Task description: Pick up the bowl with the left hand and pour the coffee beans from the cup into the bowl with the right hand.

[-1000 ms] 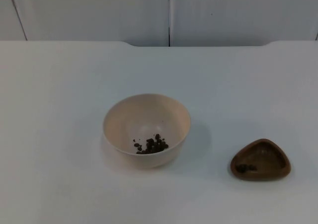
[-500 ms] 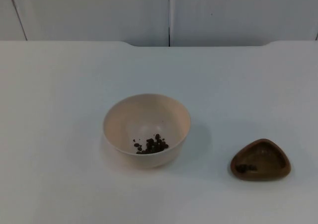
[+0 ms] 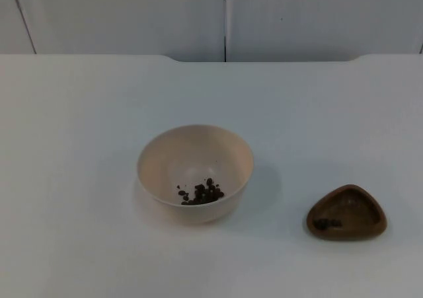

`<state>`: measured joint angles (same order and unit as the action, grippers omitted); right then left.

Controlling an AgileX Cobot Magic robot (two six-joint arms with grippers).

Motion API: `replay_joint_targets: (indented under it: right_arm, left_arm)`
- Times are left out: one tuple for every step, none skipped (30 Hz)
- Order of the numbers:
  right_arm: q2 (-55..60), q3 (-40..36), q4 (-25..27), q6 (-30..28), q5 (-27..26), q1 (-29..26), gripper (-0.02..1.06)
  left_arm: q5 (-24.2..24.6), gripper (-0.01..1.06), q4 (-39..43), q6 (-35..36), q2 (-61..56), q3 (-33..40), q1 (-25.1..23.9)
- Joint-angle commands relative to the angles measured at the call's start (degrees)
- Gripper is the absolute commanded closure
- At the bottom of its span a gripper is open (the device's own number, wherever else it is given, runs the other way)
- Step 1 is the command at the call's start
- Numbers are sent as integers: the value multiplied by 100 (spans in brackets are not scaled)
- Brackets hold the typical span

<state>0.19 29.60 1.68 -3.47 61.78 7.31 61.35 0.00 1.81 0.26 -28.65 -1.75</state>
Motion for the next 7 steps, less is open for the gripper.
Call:
replay_joint_targets:
  right_arm:
    - [-19, 1, -9, -3, 2, -151, -1]
    - [-19, 1, -9, -3, 2, -228, -1]
    - [-19, 1, -9, -3, 2, -292, -1]
    - [-19, 1, -9, -3, 2, -292, -1]
    - [-19, 1, -9, -3, 2, -371, -1]
    - [-19, 1, -9, -3, 2, -445, -1]
    - [-19, 1, -9, -3, 2, -503, -1]
  left_arm:
    - [17, 0, -59, -1, -26, 18, -11]
    - [17, 0, -59, -1, -26, 18, -11]
    - [17, 0, -59, -1, -26, 18, -11]
    - [17, 0, -59, -1, -26, 18, -11]
    - [17, 0, -59, -1, -26, 18, -11]
    - [17, 0, -59, -1, -26, 18, -11]
    - [17, 0, -59, -1, -26, 18, -11]
